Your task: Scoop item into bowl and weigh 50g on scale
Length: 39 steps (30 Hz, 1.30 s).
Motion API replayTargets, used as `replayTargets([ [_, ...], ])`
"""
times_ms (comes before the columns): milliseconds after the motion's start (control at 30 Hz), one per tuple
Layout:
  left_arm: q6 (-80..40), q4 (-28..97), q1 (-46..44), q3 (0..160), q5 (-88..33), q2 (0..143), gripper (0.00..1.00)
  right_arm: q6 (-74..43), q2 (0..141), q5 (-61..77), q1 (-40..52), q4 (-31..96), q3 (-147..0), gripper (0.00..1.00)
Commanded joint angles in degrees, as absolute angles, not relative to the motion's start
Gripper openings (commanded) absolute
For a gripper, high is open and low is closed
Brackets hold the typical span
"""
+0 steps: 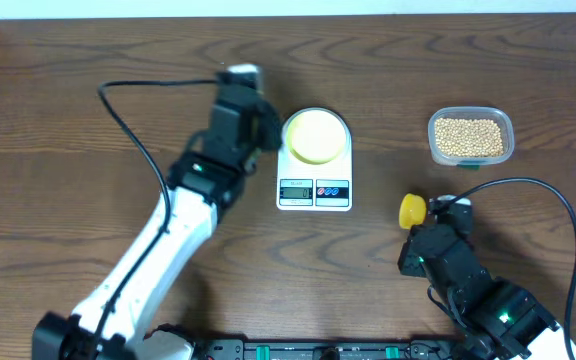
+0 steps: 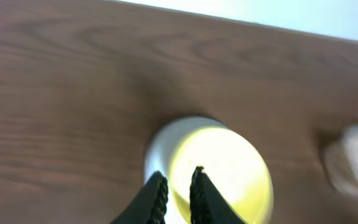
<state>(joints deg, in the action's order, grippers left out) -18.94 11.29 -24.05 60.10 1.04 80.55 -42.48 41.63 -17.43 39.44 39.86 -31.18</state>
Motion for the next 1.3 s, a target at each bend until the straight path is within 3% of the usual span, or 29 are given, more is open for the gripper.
replayTargets([
  [0,-17.6,17.5,-27.1,60.6,0.2,75.4,0.17,-37.5,41.6,-10.4,39.1,40.0,-31.8,0.01],
  [267,-14.8,39.2,-27.5,60.6,0.2,62.5,0.17,-37.2,41.6,-6.7,39.1,42.4,-31.8,0.01],
  [300,-14.8,42.0,-27.5,60.6,0.3,60.8,0.21,-37.2,41.6,-6.7,39.1,42.5,-31.8,0.01],
  [333,-14.8,44.3,-27.5,60.6,0.8,59.5,0.71,-37.2,41.6,-6.7,39.1,42.6,-31.8,0.01],
  [367,-14.8,46.7,-27.5,60.6,1.5,58.2,0.98,-37.2,41.6,-6.7,39.1,42.6,-31.8,0.01],
  [500,-15.7,54.8,-27.5,60.6,5.1,55.4,0.98,-37.2,41.6,-6.7,39.1,42.3,-31.8,0.01],
  [600,-14.5,53.5,-27.5,60.6,4.9,55.1,0.98,-37.2,41.6,-5.3,39.1,42.3,-31.8,0.01],
  [767,9.8,50.1,-27.4,60.6,-9.0,55.7,0.98,-37.2,41.6,-2.8,39.1,42.2,-31.8,0.01],
  [833,13.9,50.0,-27.1,60.7,-11.9,56.1,0.98,-37.2,41.6,-1.8,39.1,41.3,-31.8,0.01],
  [1100,16.1,50.0,-24.0,60.7,-12.0,57.7,0.98,-37.1,40.6,11.1,39.1,32.6,-31.8,0.01],
  [1267,16.9,49.4,-23.8,60.7,-11.9,58.0,0.98,-26.3,40.6,21.9,39.1,27.4,-31.8,0.01],
])
